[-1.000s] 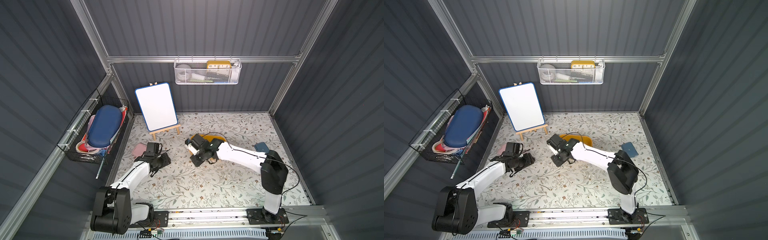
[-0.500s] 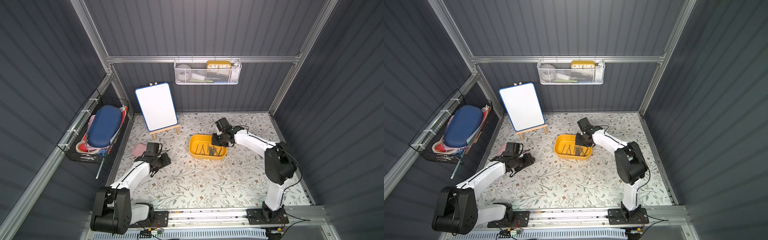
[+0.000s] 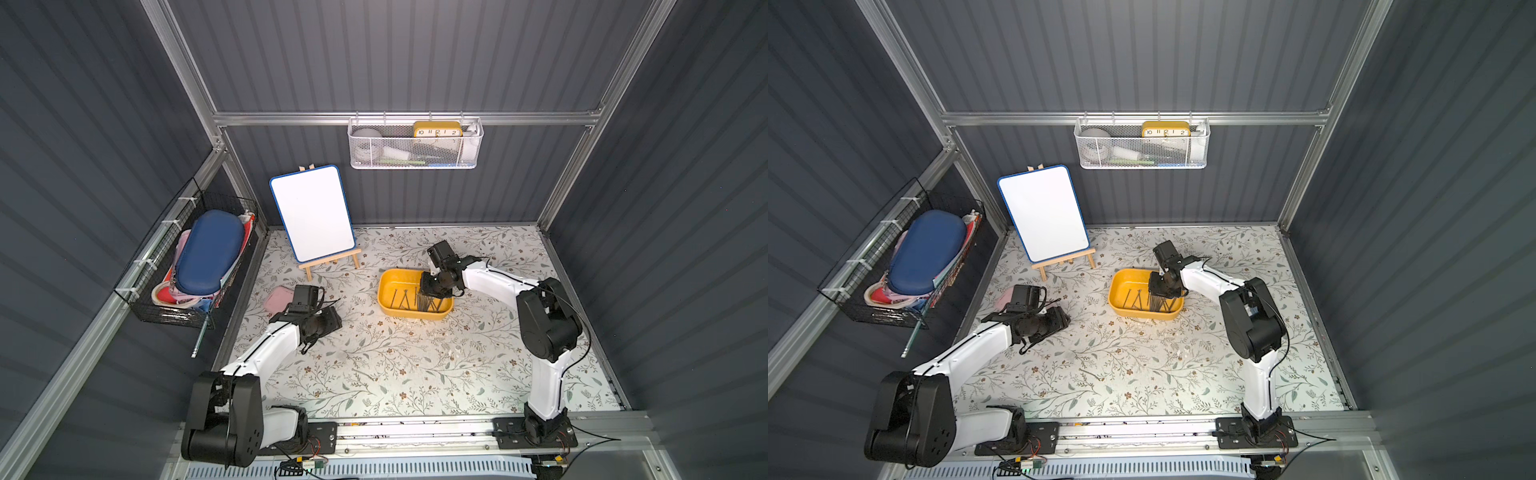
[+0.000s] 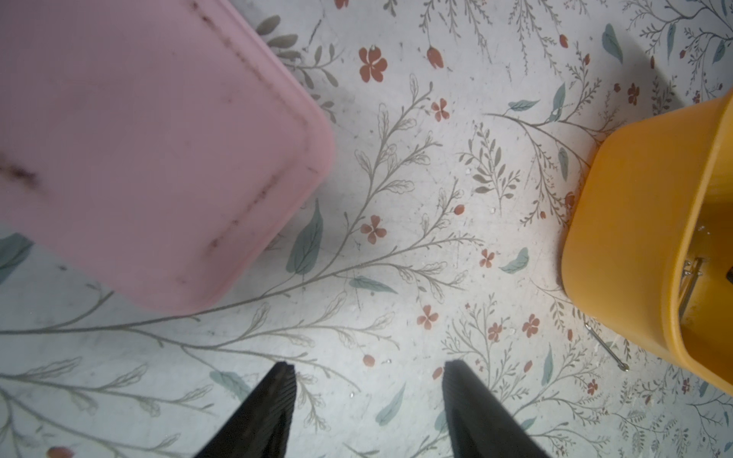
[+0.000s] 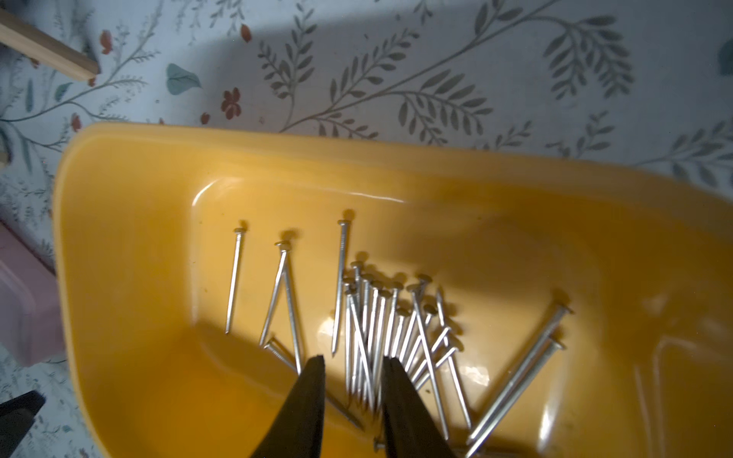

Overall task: Put the nails on the desktop into the storage box
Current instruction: Place the nail in the storage box, then pick up the nail from the center of the board.

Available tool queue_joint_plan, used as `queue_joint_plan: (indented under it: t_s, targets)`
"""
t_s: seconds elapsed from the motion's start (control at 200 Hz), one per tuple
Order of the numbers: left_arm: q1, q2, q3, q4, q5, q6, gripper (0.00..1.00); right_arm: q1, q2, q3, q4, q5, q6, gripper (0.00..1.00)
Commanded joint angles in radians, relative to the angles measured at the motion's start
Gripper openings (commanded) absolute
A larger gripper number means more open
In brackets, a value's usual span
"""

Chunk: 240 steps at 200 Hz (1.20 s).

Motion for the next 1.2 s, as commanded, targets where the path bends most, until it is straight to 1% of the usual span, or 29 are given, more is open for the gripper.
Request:
queue_joint_plan:
  t_s: [0.0, 0.09, 0.125, 0.225, 0.3, 0.41, 0.535, 0.76, 1.196]
  targets:
    - [-0.002, -0.001, -0.011, -0.003, 0.009, 0.016, 0.64, 0.092, -0.109, 0.007, -0.012, -0.065, -0.078, 0.31]
    - [-0.002, -0.005, -0.009, -0.003, 0.008, 0.010, 0.64, 0.223, -0.119, 0.021, -0.082, -0.066, -0.192, 0.32]
    - [-0.002, -0.005, -0.011, -0.002, 0.008, 0.009, 0.64, 0.280, -0.116, 0.024, -0.105, -0.046, -0.240, 0.32]
    - [-0.002, -0.001, -0.011, -0.002, 0.007, 0.003, 0.64, 0.429, -0.088, 0.002, -0.105, -0.008, -0.350, 0.32]
    - [-0.002, 0.003, -0.011, -0.005, 0.007, -0.002, 0.65, 0.511, -0.060, -0.006, -0.086, 0.003, -0.399, 0.33]
    - [-0.002, 0.008, -0.006, -0.013, 0.005, -0.006, 0.66, 0.595, -0.023, 0.022, -0.089, 0.035, -0.468, 0.33]
    - [-0.002, 0.008, -0.004, -0.016, 0.005, -0.008, 0.66, 0.640, 0.015, 0.050, -0.092, 0.053, -0.507, 0.34]
    - [0.000, 0.007, 0.002, -0.016, 0.008, -0.003, 0.65, 0.692, 0.096, 0.104, -0.126, 0.077, -0.558, 0.34]
    - [-0.001, 0.000, 0.003, -0.016, 0.006, 0.001, 0.65, 0.719, 0.211, 0.189, -0.149, 0.113, -0.591, 0.33]
